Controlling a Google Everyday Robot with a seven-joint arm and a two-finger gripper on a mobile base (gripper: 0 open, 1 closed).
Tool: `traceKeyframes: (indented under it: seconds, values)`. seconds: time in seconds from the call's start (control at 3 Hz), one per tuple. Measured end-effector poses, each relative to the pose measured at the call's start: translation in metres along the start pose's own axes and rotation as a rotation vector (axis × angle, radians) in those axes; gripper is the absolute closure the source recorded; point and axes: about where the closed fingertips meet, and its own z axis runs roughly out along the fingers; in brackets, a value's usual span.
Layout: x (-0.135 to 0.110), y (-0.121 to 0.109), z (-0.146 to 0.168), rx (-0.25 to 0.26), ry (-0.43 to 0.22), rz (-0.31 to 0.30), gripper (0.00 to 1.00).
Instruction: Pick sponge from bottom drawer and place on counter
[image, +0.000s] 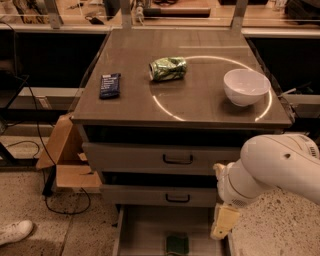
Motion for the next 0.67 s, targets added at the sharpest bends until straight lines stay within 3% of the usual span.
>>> traceKeyframes:
  seconds: [0.33,0.67]
  values:
    - [-0.001,0.014,0.016,-0.022,-0.018,-0.007,0.0]
    - [0.0,0.047,0.086,-0.107,-0.019,-0.031,0.0]
